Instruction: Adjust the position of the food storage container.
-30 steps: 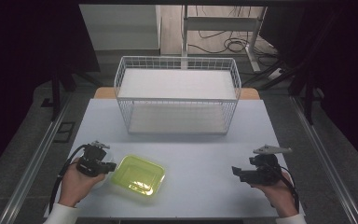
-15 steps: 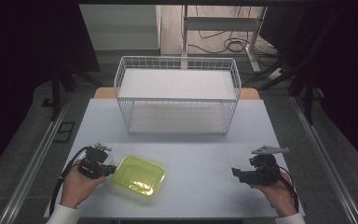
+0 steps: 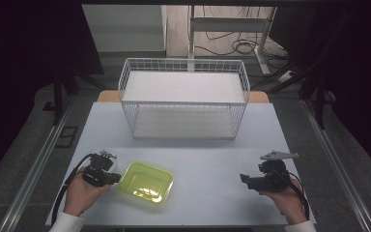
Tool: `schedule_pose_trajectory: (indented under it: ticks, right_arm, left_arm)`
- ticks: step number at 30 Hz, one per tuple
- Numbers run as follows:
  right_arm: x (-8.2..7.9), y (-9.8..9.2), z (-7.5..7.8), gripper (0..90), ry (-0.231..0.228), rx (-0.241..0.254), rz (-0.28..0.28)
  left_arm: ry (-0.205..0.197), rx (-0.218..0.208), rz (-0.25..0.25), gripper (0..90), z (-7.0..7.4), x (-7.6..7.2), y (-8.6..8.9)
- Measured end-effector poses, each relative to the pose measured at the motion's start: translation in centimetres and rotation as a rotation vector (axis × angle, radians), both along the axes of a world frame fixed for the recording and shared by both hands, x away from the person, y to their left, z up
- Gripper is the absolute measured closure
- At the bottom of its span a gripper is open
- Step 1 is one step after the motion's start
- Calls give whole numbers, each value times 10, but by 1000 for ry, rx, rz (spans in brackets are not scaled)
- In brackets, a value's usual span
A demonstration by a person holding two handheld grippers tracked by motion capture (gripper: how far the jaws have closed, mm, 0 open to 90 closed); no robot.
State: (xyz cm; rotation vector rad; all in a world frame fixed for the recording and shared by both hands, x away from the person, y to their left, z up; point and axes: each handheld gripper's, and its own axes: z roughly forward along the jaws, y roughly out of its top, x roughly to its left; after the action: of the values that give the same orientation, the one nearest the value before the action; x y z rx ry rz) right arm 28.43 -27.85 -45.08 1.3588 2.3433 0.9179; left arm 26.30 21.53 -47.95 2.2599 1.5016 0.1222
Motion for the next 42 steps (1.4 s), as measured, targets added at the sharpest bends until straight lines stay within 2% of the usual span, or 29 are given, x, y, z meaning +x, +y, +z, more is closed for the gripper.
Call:
schedule_pose_trajectory:
  ticks: [5, 11, 18, 29, 33, 37, 42]
  right_arm:
    - [0, 1, 0, 183, 0, -3, -2]
    - [0, 2, -1, 183, 2, -6, 2]
    - [0, 3, -1, 183, 5, -5, 3]
    - [1, 3, -3, 183, 13, -7, -6]
    - [0, 4, -3, 183, 13, -8, -2]
    - [0, 5, -4, 183, 16, -11, 1]
    - [0, 4, -5, 183, 21, -11, -3]
  left_arm:
    - [2, -21, -7, 899, -2, 1, -10]
    - [10, -25, -33, 899, -2, 1, -21]
    - [15, -35, -41, 899, -4, 3, -33]
    - [39, -50, -101, 899, -9, 8, -61]
    - [51, -63, -123, 899, -11, 9, -74]
    - [47, -78, -142, 899, -12, 9, -85]
    - [42, -101, -139, 899, -13, 10, -91]
